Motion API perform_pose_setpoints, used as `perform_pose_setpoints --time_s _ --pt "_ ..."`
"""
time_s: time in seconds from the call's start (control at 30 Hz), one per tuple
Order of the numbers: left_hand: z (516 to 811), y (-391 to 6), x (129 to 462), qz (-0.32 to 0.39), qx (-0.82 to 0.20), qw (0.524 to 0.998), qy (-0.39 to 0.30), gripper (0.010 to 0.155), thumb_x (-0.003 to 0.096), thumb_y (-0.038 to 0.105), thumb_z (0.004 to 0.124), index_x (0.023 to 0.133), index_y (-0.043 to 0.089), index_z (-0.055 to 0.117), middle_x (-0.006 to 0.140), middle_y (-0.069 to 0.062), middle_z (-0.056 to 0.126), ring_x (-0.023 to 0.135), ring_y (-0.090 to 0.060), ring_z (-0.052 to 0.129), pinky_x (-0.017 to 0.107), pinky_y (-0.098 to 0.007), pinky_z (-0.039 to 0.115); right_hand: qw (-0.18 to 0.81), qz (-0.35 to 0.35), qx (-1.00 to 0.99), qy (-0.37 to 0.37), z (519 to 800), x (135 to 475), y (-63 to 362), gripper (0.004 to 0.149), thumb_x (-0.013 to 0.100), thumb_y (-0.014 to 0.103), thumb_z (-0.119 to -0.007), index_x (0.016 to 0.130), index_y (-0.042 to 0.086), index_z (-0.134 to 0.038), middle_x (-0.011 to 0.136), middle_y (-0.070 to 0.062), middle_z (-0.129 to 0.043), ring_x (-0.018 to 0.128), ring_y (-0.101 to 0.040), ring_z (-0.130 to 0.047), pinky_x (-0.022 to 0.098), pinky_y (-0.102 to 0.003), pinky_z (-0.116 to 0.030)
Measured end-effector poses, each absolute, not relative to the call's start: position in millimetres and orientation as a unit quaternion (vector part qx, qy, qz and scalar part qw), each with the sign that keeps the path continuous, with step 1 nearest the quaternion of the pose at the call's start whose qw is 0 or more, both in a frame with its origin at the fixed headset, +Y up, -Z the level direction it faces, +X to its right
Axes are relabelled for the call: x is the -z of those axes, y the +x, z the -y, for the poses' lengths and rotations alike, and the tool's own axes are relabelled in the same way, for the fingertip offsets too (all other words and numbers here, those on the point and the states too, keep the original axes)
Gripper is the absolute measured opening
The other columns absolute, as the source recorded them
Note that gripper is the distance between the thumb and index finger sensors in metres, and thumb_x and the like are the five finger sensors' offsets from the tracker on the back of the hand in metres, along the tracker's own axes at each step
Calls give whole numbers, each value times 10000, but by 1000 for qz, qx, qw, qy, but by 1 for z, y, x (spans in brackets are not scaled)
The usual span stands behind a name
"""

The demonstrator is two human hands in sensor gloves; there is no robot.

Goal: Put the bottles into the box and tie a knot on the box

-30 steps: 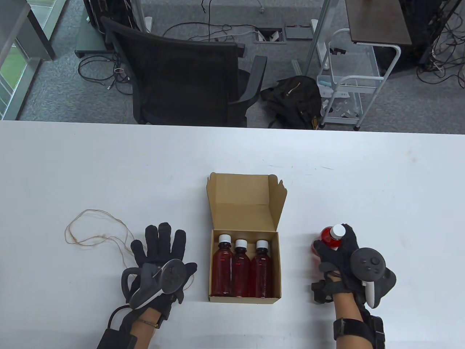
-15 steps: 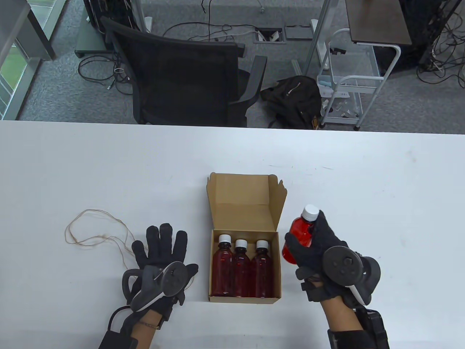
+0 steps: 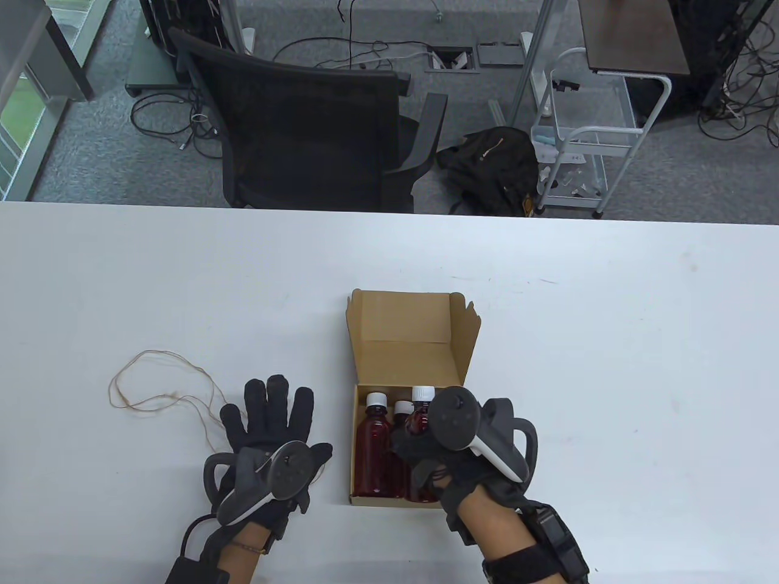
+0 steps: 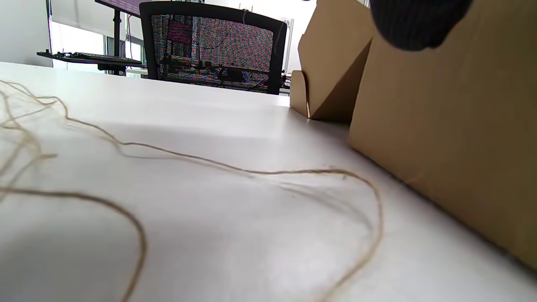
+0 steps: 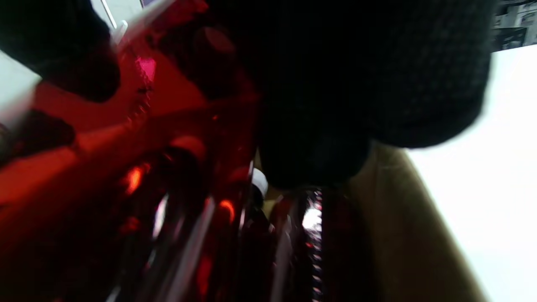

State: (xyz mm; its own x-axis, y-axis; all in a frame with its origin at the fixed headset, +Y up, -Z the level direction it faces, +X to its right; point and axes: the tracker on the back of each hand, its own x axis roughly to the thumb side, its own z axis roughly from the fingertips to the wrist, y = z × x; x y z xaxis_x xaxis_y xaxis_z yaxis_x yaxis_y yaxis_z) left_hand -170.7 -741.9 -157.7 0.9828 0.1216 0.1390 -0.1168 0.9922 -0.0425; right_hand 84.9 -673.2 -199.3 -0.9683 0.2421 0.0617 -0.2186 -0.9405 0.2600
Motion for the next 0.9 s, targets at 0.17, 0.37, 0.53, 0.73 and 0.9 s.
perform_pose_setpoints --time_s 0.17,0.37,0.53,0.73,0.9 --pt "742 -171 159 71 -62 995 -19 950 507 633 718 1212 212 240 1254 -273 66 1091 -633 124 651 -821 205 69 -143 -987 29 681 206 75 880 456 664 -828 916 -80 -728 621 -228 -1000 301 -251 -1090 196 -402 -961" --pt "742 -171 159 72 -59 995 -19 950 508 632 718 1213 213 239 1254 -274 67 1091 -633 122 650 -821 202 46 -130 -990 33 683 205 77 805 463 583 -850 915 -73 -734 621 -208 -1001 304 -248 -1083 205 -409 -951" --pt "743 -171 160 71 -65 995 -18 952 508 633 716 1210 212 229 1256 -272 76 1093 -631 127 653 -819 206 68 -9 -996 52 668 197 100 793 454 573 -860 949 -30 -720 677 -215 -972 362 -291 -1052 265 -457 -915" --pt "744 -172 161 71 -107 992 -12 944 510 623 712 1207 206 230 1261 -275 117 1099 -624 155 659 -813 221 144 100 -982 70 678 188 148 814 459 553 -855 1025 16 -625 910 -260 -806 691 -463 -896 501 -598 -779" --pt "746 -168 163 82 -173 981 -15 927 520 609 684 1200 198 205 1275 -269 222 1110 -611 205 666 -804 239 296 94 -945 99 707 184 178 818 470 537 -843 1042 11 -587 956 -277 -754 759 -490 -840 541 -609 -745"
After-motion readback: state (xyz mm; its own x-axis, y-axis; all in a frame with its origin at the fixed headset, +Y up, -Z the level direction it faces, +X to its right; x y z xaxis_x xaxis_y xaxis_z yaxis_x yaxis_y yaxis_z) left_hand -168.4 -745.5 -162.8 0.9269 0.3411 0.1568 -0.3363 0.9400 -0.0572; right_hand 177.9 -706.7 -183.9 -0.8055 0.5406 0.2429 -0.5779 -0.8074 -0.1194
